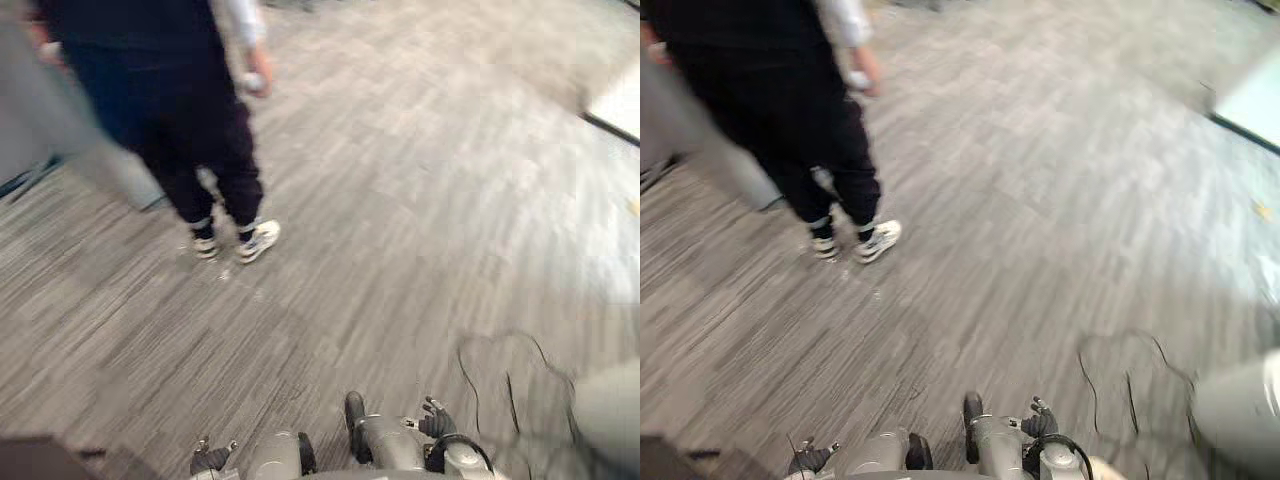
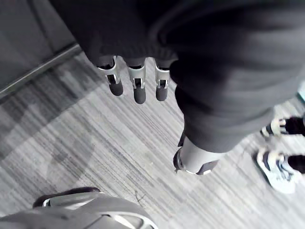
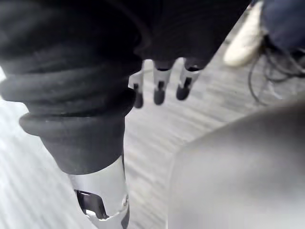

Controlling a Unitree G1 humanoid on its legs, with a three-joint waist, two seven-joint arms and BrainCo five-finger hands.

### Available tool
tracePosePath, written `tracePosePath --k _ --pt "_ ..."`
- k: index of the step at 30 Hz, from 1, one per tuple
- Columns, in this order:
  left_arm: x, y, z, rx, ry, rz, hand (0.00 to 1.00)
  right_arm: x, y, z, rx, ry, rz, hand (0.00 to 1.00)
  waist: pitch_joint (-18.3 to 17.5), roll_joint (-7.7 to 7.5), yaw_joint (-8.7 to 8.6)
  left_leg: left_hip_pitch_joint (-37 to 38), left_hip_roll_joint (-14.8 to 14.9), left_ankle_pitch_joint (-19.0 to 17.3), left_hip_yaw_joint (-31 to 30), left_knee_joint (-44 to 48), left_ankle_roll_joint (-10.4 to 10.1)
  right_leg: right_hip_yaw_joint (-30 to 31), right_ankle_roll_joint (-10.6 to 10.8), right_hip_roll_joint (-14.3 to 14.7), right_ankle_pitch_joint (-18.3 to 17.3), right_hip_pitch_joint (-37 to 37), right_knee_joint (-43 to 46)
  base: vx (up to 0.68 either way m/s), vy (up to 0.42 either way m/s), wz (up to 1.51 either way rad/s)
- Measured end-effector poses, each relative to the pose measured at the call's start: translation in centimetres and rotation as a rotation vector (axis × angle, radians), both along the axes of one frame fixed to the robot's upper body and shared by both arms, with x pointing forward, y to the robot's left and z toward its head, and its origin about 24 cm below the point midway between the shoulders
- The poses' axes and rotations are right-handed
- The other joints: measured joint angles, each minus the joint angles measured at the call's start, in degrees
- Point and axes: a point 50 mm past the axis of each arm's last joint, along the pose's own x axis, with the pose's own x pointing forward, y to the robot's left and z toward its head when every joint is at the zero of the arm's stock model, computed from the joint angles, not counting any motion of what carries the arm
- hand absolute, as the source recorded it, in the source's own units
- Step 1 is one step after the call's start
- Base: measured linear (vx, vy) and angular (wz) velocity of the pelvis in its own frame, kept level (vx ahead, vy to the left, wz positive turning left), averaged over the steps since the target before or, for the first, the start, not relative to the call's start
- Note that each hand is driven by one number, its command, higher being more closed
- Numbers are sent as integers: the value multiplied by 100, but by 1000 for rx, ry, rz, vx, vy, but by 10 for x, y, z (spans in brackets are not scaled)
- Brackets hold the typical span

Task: Organize washtable

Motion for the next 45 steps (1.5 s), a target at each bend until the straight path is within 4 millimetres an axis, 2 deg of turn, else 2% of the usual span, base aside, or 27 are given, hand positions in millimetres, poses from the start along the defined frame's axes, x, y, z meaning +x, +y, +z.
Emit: tracePosePath --k 2,5,7,8,10,11,15,20,22,23,24,25,26,27,28,29,31,33,34,36,40,41,45 --pt "-1 -1 -2 -11 15 -14 0 -5 -2 -2 -1 17 -11 0 6 46 -13 166 -8 36 384 -176 8 -438 63 -216 -219 331 21 -135 92 -158" --pt "1 0 -3 -36 28 -31 0 -10 -3 -5 4 42 -24 0 -16 -14 -42 260 -102 121 770 -342 -109 -753 214 -438 -472 601 -56 -120 22 -146" --pt "1 0 -4 -40 33 -33 0 -10 -3 -5 8 45 -33 0 -29 -42 -87 312 -164 213 843 -451 -174 -830 274 -541 -478 609 -167 -64 -14 -77" --pt "-2 1 -4 -40 44 -32 0 -8 -3 -6 12 46 -41 0 -36 -55 -177 361 -219 305 848 -537 -313 -945 257 -612 -421 666 -274 -54 -44 -39" --pt "-2 1 -4 -39 44 -34 0 -10 -3 -7 15 59 -45 0 -51 -74 -164 432 -287 427 872 -670 -364 -941 338 -613 -162 754 -525 -31 -53 -25" --pt "-2 0 -4 -41 44 -41 0 -12 -4 -8 14 71 -47 0 -71 -72 -156 456 -293 476 922 -763 -373 -903 409 -542 10 803 -755 -10 -57 -22" --pt "-6 0 -5 -41 61 -53 0 -14 -4 -10 13 99 -28 0 -104 -56 -51 458 -282 695 978 -822 -416 -596 380 -275 627 1144 -1831 -22 -68 -38" --pt "-4 -2 -6 -45 60 -65 0 -14 -3 -10 5 105 26 0 -123 16 4 444 -186 695 958 -363 -416 -252 370 -146 970 1453 -2412 -33 -18 -34" --pt "-5 -1 -5 -43 59 -63 0 -13 -5 -10 3 103 32 0 -134 97 22 217 -139 700 481 250 -425 -67 367 -155 971 1496 -2406 -51 37 -23" --pt "-3 -2 -5 -46 52 -58 0 -15 -7 -10 5 110 28 0 -108 39 68 -184 -222 717 -249 871 -584 108 348 -231 989 1517 -2407 -68 100 -29" --pt "-3 -2 -5 -46 46 -53 0 -18 -5 -12 16 126 24 0 -101 30 157 -436 -309 588 -889 1281 -435 186 353 -307 992 1466 -2371 -102 116 -71" --pt "-4 -4 -5 -55 45 -46 0 -19 -7 -13 15 137 20 0 -117 156 272 -544 -132 333 -1964 1301 -677 318 409 -237 1005 1390 -2258 -108 56 -83" --pt "-10 -7 -7 -62 58 -40 0 -21 -11 -13 6 138 17 0 -141 230 309 -377 78 229 -2365 706 -958 370 473 -115 1012 1351 -2273 -77 122 -103" --pt "-17 -9 -9 -78 81 -21 0 -22 -11 -13 6 139 18 0 -128 217 330 -183 -96 222 -2198 337 -717 494 624 -256 1110 1359 -2330 9 165 -65" --pt "-23 -2 -8 -61 93 -15 0 -22 -5 -14 32 136 1 0 -218 28 247 -65 -283 421 -2110 -53 -701 492 604 -374 1094 1387 -2277 73 201 -43" --pt "-23 0 -8 -56 94 -16 0 -25 -4 -15 39 142 -15 0 -252 -25 221 -27 -364 498 -2085 -188 -656 487 631 -402 1053 1449 -2329 144 114 -5" --pt "-19 1 -7 -54 85 -20 0 -30 -7 -16 52 147 -77 0 -300 -88 124 65 -616 679 -2087 -467 -475 486 627 -573 1086 1556 -2578 105 104 13" --pt "-18 -1 -8 -58 85 -20 0 -33 -8 -16 57 155 -103 0 -324 -13 136 258 -743 768 -2081 -705 -429 480 623 -682 1089 1627 -2588 89 94 15" --pt "-18 -1 -8 -60 85 -20 0 -34 -9 -16 57 156 -110 0 -350 -46 135 339 -771 776 -2092 -766 -424 479 622 -700 1088 1685 -2592 123 86 13" --pt "-22 -4 -9 -69 97 -18 0 -36 -11 -17 59 165 -133 0 -358 24 144 579 -818 783 -2134 -935 -423 462 620 -724 1083 1867 -2605 98 39 10" --pt "-26 -4 -10 -73 111 -18 0 -41 -12 -18 67 186 -154 0 -459 31 137 756 -819 808 -2153 -1093 -465 413 619 -711 1084 1955 -2630 98 4 -1" --pt "-43 10 -10 -52 171 -28 0 -51 8 -23 126 228 -131 0 -624 -324 -8 1549 -660 1936 -2292 -2759 -909 15 756 -893 478 2445 -2482 0 0 0" --pt "-43 10 -10 -52 169 -29 0 -51 7 -23 124 228 -131 0 -612 -343 -8 1553 -654 1933 -2257 -2749 -910 45 757 -895 479 2429 -2474 -14 -7 -3"
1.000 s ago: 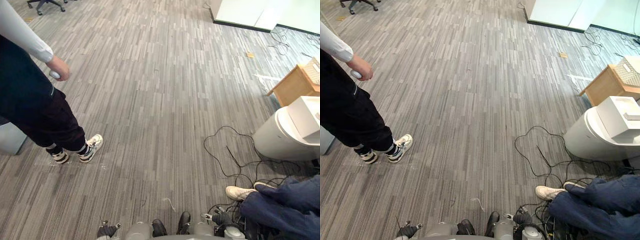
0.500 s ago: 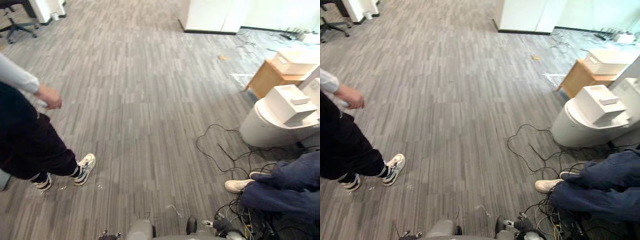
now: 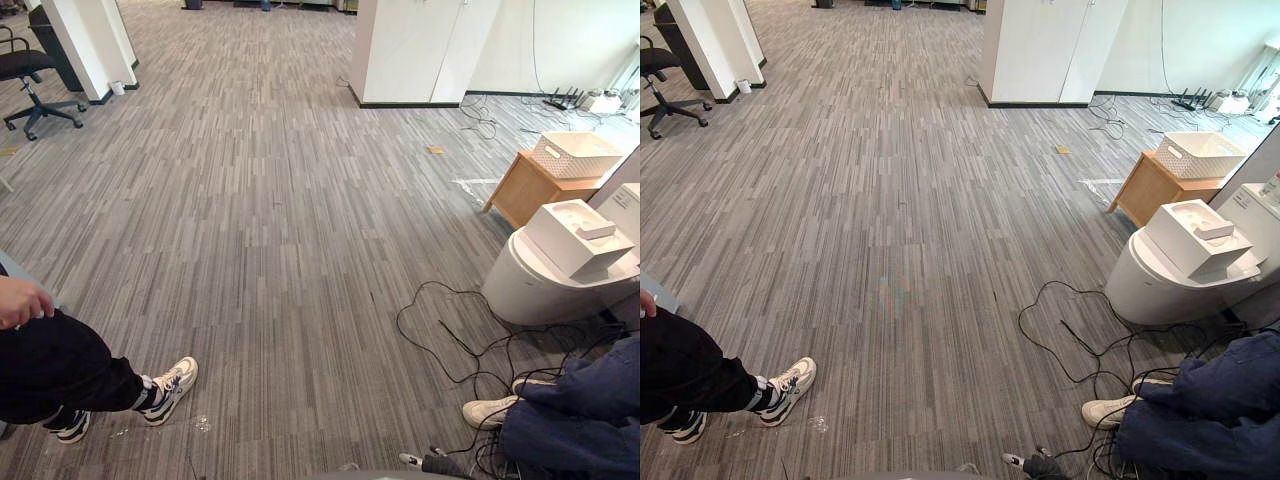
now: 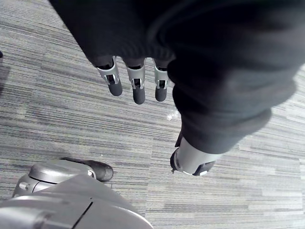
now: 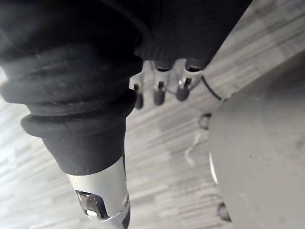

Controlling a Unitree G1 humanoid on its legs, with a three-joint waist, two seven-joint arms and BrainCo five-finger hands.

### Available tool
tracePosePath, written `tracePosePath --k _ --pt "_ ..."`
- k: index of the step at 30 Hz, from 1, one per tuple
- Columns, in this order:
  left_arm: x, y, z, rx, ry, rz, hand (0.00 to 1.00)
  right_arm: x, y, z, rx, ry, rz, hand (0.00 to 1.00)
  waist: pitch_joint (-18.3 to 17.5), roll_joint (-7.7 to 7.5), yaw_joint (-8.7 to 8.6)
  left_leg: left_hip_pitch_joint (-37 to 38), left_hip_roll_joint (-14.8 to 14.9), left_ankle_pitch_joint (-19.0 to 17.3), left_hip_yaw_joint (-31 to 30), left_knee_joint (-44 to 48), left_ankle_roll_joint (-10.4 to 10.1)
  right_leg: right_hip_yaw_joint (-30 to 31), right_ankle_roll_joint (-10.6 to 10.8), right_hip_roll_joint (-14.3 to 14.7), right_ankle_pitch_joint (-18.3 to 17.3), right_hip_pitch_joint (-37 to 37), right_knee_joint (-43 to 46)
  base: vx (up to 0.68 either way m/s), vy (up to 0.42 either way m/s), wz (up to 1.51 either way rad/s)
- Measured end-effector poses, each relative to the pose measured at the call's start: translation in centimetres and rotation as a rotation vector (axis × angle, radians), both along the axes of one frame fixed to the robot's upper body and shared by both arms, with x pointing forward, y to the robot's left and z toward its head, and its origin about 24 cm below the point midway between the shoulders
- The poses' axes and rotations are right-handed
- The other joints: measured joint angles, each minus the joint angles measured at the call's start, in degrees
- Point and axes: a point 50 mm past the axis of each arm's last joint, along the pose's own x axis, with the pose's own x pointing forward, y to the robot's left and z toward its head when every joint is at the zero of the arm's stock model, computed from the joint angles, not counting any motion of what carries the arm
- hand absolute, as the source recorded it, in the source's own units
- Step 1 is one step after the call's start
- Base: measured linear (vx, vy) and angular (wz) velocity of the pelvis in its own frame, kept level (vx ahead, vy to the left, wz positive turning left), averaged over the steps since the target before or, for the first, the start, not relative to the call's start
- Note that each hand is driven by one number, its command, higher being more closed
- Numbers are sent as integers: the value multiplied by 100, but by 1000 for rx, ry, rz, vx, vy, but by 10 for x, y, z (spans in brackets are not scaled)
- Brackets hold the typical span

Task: Organize washtable

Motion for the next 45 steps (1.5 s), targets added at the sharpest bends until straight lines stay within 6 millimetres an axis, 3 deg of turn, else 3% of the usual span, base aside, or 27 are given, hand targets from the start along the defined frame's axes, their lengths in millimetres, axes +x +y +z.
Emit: tracePosePath --k 4,6,11,15,20,22,24,25,26,27,28,29,32,33,34,35,37,38,39,40,41,42,43,44,45 --pt "6 1 1 2 -15 -4 0 4 -1 1 -6 -14 13 0 42 -83 -18 -353 27 -124 161 312 55 205 10 -14 -3 -392 202 -46 5 -25" --pt "14 2 2 8 -40 -8 0 11 -2 3 -10 -35 15 0 227 -112 -26 -544 33 -253 182 629 83 262 49 -42 -21 -477 346 -51 29 -2" --pt "31 2 5 18 -90 -19 0 21 -2 7 -27 -72 43 0 411 -139 13 -1123 153 -757 183 1654 197 280 99 -88 -56 -774 885 -82 66 3" --pt "32 5 8 38 -111 -12 0 20 3 7 -20 -82 48 0 437 -160 75 -1191 12 -790 24 1742 249 270 125 -275 -97 -1127 1638 -63 88 17" --pt "30 5 9 42 -128 51 0 17 4 7 -15 -86 30 0 433 -190 158 -1238 -227 -868 -534 1899 236 241 46 -398 -757 -1249 2515 -7 -11 70" --pt "23 3 8 31 -132 122 0 16 2 7 -21 -87 30 0 454 -123 169 -1435 -182 -1221 -759 2528 126 -31 -49 -280 -1138 -1042 2588 11 -139 65" --pt "4 -4 4 7 -97 205 0 19 -1 8 -32 -95 49 0 454 124 275 -1759 158 -1633 -780 3559 -100 -138 52 39 -1592 -735 2460 23 -153 13" --pt "4 -6 4 3 -101 218 0 20 -3 9 -40 -102 53 0 466 176 281 -1953 225 -1569 -749 4007 -193 -202 46 104 -1654 -724 2475 50 -138 25" --pt "7 -8 4 -4 -115 227 0 22 -5 10 -48 -105 52 0 531 247 306 -2450 442 -1181 -619 4871 -446 -315 -17 199 -1763 -646 2525 44 -73 35" --pt "7 -8 4 -4 -118 231 0 23 -5 10 -49 -104 56 0 579 243 312 -2659 525 -909 -510 5231 -520 -355 -44 208 -1792 -535 2496 99 -120 41" --pt "8 -4 6 8 -123 230 0 23 -1 10 -49 -101 91 0 641 134 348 -2948 732 -864 -133 5512 -451 -452 -62 159 -1807 -303 2293 96 -67 29" --pt "7 -4 6 7 -122 228 0 25 0 10 -50 -103 100 0 642 142 373 -3020 801 -909 11 5410 -376 -493 -61 140 -1807 -217 2187 159 -71 30" --pt "14 -8 6 0 -127 158 0 35 3 11 -55 -114 121 0 639 140 457 -3301 862 -874 374 3708 -337 -638 -57 0 -1808 134 1660 250 73 22" --pt "14 -9 5 0 -125 144 0 38 3 11 -57 -115 126 0 648 173 461 -3354 856 -701 447 2912 -324 -687 48 -49 -1863 234 1473 306 177 11" --pt "11 -9 4 -4 -113 145 0 38 1 11 -61 -107 129 0 629 175 490 -3370 809 -338 558 2896 -157 -672 142 -111 -1921 321 1396 522 286 24" --pt "6 -8 3 -5 -94 151 0 37 5 10 -50 -98 130 0 562 106 492 -3441 568 -412 628 3150 155 -678 185 -290 -1996 464 1304 504 255 24" --pt "8 -4 3 -1 -92 158 0 36 5 9 -42 -91 117 0 513 -14 468 -3569 311 -744 696 3458 411 -484 159 -511 -1986 446 1534 613 234 41" --pt "10 -2 3 1 -92 157 0 36 3 9 -43 -92 95 0 513 -70 461 -3586 66 -949 710 3662 666 -377 307 -722 -1855 420 1871 811 329 60" --pt "11 -1 2 -3 -85 167 0 31 -3 8 -45 -77 47 0 526 -101 456 -3371 -161 -1256 717 3822 798 -102 532 -957 -1610 237 2752 680 302 62" --pt "8 -1 2 -5 -72 174 0 28 -5 7 -41 -67 18 0 552 -104 429 -3143 -280 -1392 677 3770 845 116 364 -1064 -1350 86 3476 682 273 69" --pt "5 2 2 1 -58 172 0 21 -6 5 -38 -52 -13 0 623 -148 301 -2494 -532 -1524 549 3494 929 449 -334 -1215 -407 -307 4975 628 176 77" --pt "4 3 2 2 -53 158 0 17 -7 5 -32 -49 -32 0 641 -116 229 -1865 -632 -1549 359 3084 967 687 -159 -1034 -588 -815 6099 614 126 73" --pt "4 1 1 -6 -53 154 0 18 -10 6 -40 -58 -28 0 616 -70 179 -1560 -623 -1544 252 2854 964 733 -135 -874 -752 -1054 6357 568 84 53" --pt "4 -2 1 -19 -53 143 0 20 -13 7 -49 -76 -25 0 569 67 127 -1052 -562 -1516 82 2365 928 567 -239 -594 -1042 -1509 6463 607 86 21" --pt "7 -3 1 -21 -59 131 0 23 -14 8 -45 -90 -24 0 576 89 152 -487 -483 -1495 24 1903 890 394 -406 -370 -1359 -1913 6203 618 78 14"
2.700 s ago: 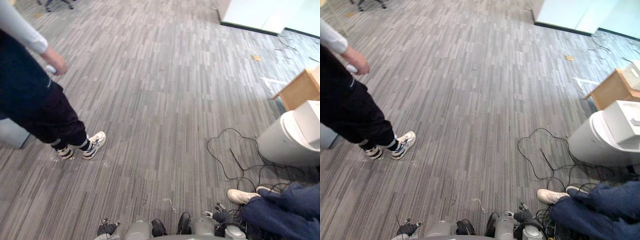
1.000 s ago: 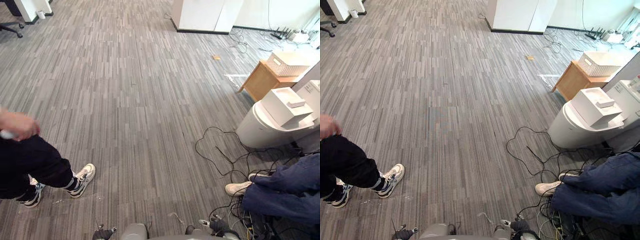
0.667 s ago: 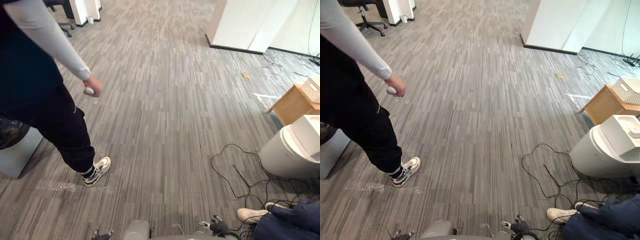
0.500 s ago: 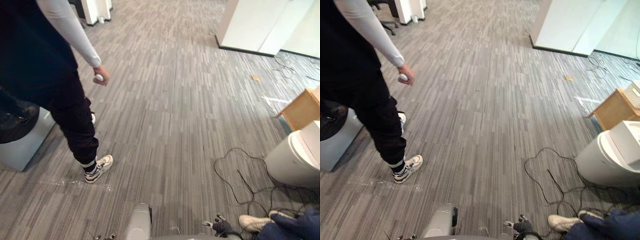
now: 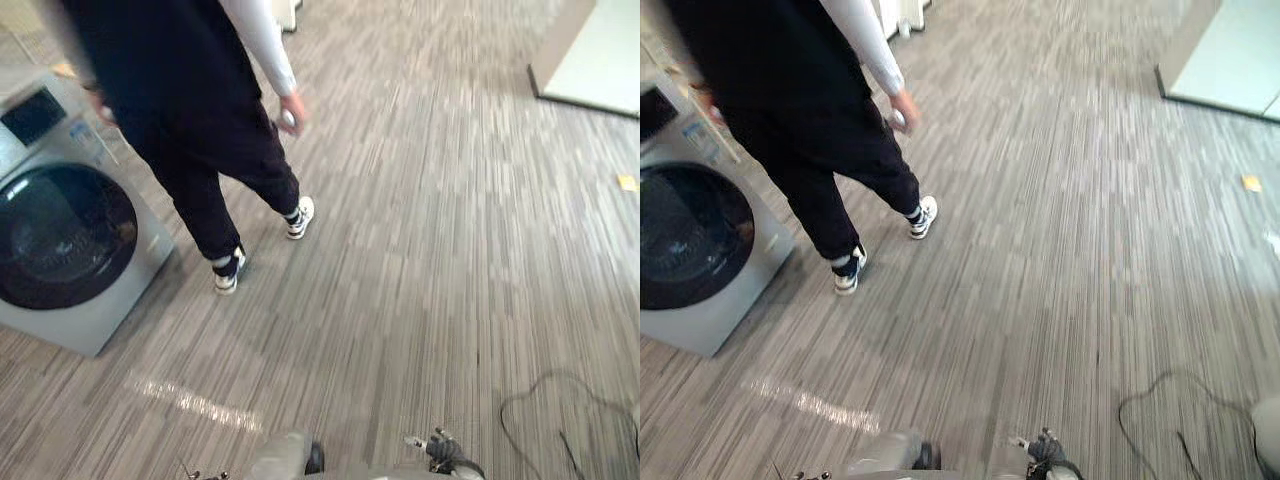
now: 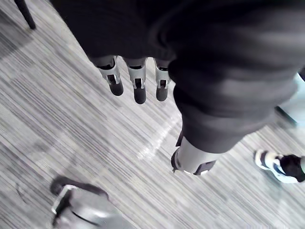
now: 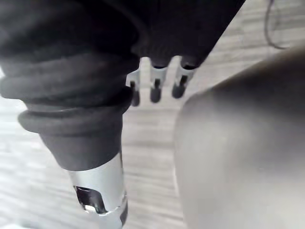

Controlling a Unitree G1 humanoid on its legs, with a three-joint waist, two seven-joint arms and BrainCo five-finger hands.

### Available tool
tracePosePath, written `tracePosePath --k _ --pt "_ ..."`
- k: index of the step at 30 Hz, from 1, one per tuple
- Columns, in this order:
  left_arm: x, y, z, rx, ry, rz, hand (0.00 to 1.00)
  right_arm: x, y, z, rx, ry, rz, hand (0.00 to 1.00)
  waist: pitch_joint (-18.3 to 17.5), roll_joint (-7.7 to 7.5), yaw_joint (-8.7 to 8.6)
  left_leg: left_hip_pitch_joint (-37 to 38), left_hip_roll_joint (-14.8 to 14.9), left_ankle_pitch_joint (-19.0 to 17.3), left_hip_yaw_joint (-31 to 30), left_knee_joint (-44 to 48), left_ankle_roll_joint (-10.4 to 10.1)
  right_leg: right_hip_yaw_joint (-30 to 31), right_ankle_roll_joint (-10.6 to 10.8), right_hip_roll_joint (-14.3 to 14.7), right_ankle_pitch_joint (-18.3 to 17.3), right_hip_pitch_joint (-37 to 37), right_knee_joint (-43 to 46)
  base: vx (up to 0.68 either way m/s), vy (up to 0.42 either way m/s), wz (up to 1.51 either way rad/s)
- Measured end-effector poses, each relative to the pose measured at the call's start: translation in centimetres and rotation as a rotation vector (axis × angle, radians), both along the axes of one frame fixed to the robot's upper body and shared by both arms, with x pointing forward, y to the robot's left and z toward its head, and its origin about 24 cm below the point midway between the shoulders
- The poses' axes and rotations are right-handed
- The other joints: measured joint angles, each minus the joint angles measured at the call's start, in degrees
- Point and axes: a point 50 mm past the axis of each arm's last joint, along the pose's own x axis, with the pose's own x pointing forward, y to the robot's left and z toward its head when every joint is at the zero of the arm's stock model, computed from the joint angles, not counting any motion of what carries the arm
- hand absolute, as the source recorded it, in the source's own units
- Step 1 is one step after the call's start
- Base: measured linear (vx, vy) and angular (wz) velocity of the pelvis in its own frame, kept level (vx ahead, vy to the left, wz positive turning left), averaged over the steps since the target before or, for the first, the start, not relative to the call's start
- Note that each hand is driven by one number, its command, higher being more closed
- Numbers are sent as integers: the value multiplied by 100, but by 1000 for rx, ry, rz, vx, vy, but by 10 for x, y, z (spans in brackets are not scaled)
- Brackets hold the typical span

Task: Organize washtable

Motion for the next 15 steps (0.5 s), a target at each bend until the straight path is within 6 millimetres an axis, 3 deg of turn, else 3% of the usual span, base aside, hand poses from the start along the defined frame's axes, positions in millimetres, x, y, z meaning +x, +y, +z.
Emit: tracePosePath --k 2,4,6,7,8,9,10,11,12,13,14,15 --pt "5 -1 0 1 -10 -11 0 6 -3 3 -8 -40 -7 0 2 43 -61 524 126 -29 -146 -428 -64 -382 -22 262 -282 -562 -850 658 -10 21" --pt "13 -3 1 1 -31 -22 0 12 -8 8 -15 -82 -35 0 20 110 -191 858 277 -132 -310 -637 -255 -462 24 507 -193 -1075 -2065 538 -42 54" --pt "17 -6 1 -3 -42 -26 0 15 -10 9 -20 -97 -50 0 24 164 -255 1131 441 -261 -418 -775 -495 -377 -9 765 549 -1242 -3603 706 -98 58" --pt "15 -6 1 -3 -36 -21 0 15 -9 9 -18 -96 -52 0 14 174 -302 1394 544 -354 -535 -777 -664 -373 -185 880 1415 -1233 -4047 828 -182 54" --pt "14 -10 0 -12 -32 -11 0 15 -10 9 -18 -96 -51 0 -5 270 -286 1554 683 -384 -633 -660 -720 -347 -254 976 1824 -1187 -3846 855 -178 35" --pt "16 -16 -1 -29 -37 -2 0 20 -13 11 -28 -106 -43 0 -40 377 -223 1562 881 -269 -609 -515 -918 -459 -387 1025 1667 -1183 -3582 860 -175 28" --pt "20 -17 0 -30 -54 13 0 20 -15 12 -30 -115 -59 0 6 419 -230 1595 803 195 -615 -259 -1087 -516 -431 881 1335 -1177 -3031 558 -89 18" --pt "25 -20 0 -39 -68 22 0 24 -21 14 -41 -130 -63 0 109 393 -304 1578 743 487 -587 116 -941 -694 -590 821 1143 -1219 -2559 591 -262 14" --pt "11 -19 -2 -40 -39 82 0 22 -18 14 -47 -125 -25 0 -2 611 -315 1014 968 1319 -325 1818 -899 -918 -598 1212 991 -775 -3185 395 -285 -6" --pt "10 -17 -2 -35 -40 92 0 19 -16 13 -46 -119 -15 0 -15 588 -303 852 983 1633 -265 2214 -896 -991 -839 1272 854 -640 -3354 626 -363 -49" --pt "8 -20 -2 -42 -46 118 0 22 -18 14 -55 -121 6 0 21 841 -175 254 1483 1619 -48 3672 -893 -991 -903 1592 657 -301 -3416 539 -162 -55" --pt "16 -21 -1 -45 -66 114 0 20 -17 13 -54 -109 12 0 64 837 -147 -360 1792 1210 108 4562 -801 -925 -927 1693 457 -29 -3457 578 -102 -53"
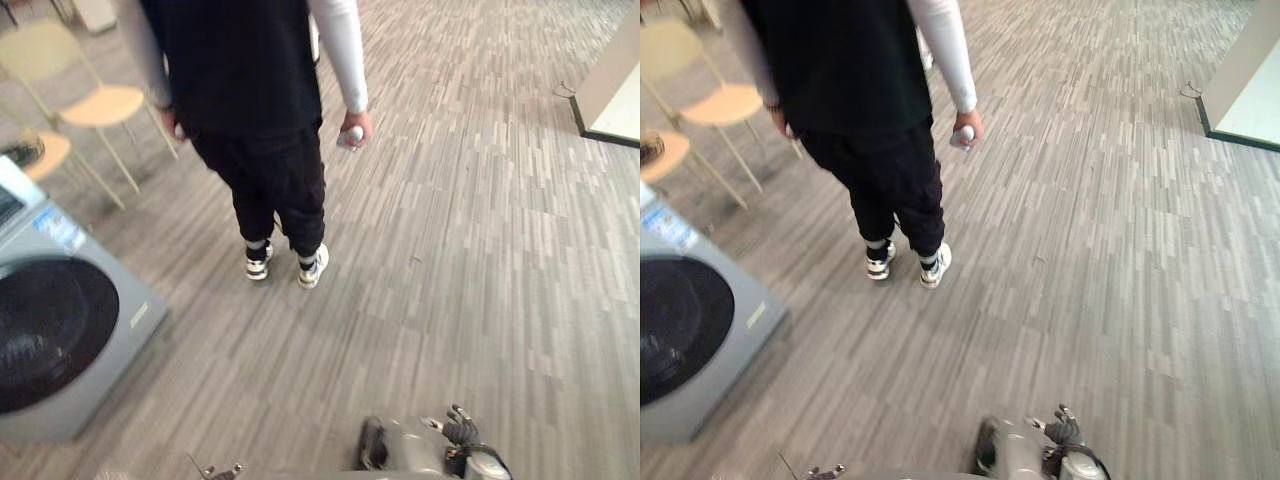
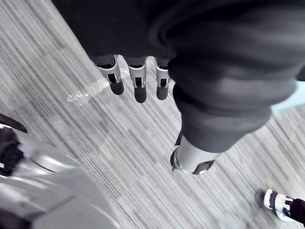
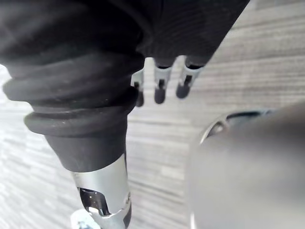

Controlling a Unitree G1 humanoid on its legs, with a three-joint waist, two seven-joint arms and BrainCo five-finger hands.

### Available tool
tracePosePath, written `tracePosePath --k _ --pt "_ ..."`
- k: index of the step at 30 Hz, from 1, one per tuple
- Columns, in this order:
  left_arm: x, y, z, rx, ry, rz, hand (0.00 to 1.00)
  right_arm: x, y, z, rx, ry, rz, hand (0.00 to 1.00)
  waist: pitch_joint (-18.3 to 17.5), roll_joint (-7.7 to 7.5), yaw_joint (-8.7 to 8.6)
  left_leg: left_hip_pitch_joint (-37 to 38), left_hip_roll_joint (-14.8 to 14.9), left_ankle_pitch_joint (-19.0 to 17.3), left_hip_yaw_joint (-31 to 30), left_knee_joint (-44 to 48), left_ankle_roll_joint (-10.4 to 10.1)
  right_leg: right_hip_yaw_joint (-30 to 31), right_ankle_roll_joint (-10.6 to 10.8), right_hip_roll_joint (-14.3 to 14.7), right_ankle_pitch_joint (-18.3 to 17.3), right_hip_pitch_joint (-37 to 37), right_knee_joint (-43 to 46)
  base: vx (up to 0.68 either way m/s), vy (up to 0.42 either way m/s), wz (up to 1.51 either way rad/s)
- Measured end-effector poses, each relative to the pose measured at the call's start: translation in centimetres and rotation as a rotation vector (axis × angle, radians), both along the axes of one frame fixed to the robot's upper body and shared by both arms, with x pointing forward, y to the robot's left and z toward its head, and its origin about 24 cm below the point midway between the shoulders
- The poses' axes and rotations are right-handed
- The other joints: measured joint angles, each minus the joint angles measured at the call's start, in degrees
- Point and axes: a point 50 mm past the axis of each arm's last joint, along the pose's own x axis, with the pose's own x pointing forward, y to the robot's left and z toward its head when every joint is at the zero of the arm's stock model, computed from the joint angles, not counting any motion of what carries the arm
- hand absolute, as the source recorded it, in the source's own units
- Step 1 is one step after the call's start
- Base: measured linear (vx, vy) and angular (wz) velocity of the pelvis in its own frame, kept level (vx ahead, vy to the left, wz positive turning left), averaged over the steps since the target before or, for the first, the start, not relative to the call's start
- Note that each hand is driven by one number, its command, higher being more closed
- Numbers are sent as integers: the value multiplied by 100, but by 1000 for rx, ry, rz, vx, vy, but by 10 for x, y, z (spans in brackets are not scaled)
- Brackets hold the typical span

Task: Organize washtable

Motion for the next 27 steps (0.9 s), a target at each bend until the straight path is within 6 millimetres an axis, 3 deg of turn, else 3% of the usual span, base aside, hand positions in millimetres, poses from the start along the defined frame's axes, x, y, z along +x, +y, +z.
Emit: tracePosePath --k 2,3,5,7,8,9,10,12,14,16,17,19,22,24,25,27 --pt "6 5 3 20 -23 -21 0 -6 8 -5 27 44 3 0 128 -269 23 -598 -9 -434 10 62 -90 161 4 -37 -54 591 -279 535 -58 -25" --pt "6 11 4 37 -26 -26 0 -10 14 -9 48 67 -2 0 196 -498 49 -848 -61 -602 42 -369 -104 247 56 -118 -81 985 -546 496 -60 -25" --pt "6 14 5 43 -28 -32 0 -13 19 -11 63 82 -4 0 196 -657 82 -1166 -62 -753 97 -1513 -261 344 260 -227 -169 1381 -885 417 3 -21" --pt "10 11 5 38 -37 -46 0 -15 16 -11 56 90 -5 0 193 -600 142 -1266 -120 -715 46 -3014 -301 374 465 -312 -315 1594 -976 337 116 -16" --pt "10 9 4 34 -35 -58 0 -15 14 -11 51 90 -5 0 173 -564 142 -1277 -253 -568 -159 -3932 -437 406 605 -402 -446 1679 -933 419 281 -10" --pt "9 5 3 25 -30 -74 0 -18 12 -11 46 101 -7 0 126 -500 158 -1206 -431 112 -356 -4514 -501 505 778 -504 -610 1712 -820 437 314 -14" --pt "7 4 3 21 -24 -76 0 -18 9 -11 37 103 -6 0 79 -452 171 -1134 -512 514 -372 -4617 -438 587 864 -550 -677 1734 -786 447 333 -6" --pt "7 11 3 39 -17 -100 0 -18 17 -13 59 109 -4 0 -18 -651 145 -1174 -810 249 -190 -4409 -221 709 988 -882 -705 1829 -874 380 279 -1" --pt "5 12 3 40 -9 -97 0 -20 18 -13 69 115 -20 0 -48 -693 164 -1152 -880 -23 -40 -4127 -113 847 1108 -998 -636 1926 -883 322 264 -20" --pt "0 13 2 35 14 -98 0 -22 18 -14 79 115 -52 0 -65 -714 168 -895 -945 -258 159 -4108 27 1114 1147 -1129 -615 1800 -301 255 255 -41" --pt "-5 15 1 34 34 -100 0 -24 18 -15 83 124 -61 0 -84 -744 162 -608 -1007 -311 322 -4273 93 1255 1233 -1257 -518 1523 409 147 173 -43" --pt "-13 16 0 36 62 -112 0 -29 18 -16 86 140 -63 0 -201 -710 120 -239 -1064 -307 473 -4635 126 1222 1170 -1462 -491 1253 925 145 154 -46" --pt "-17 17 -1 37 73 -126 0 -32 19 -17 84 150 -53 0 -309 -689 120 176 -966 -199 551 -5158 100 579 1190 -1441 -624 1153 97 92 75 -27" --pt "-17 19 0 43 80 -156 0 -33 20 -17 84 154 -40 0 -389 -759 89 160 -1005 -149 514 -5318 34 583 1153 -1360 -309 1055 -750 21 -33 17" --pt "-18 22 0 47 85 -160 0 -33 22 -18 88 157 -35 0 -421 -830 33 173 -1110 -119 421 -5372 -12 674 1355 -1373 181 1019 -916 123 -110 38" --pt "-24 16 -2 33 103 -159 0 -37 18 -19 78 175 -28 0 -584 -753 4 293 -1072 3 263 -5570 -108 535 1302 -1311 223 1166 -1167 144 -115 33"
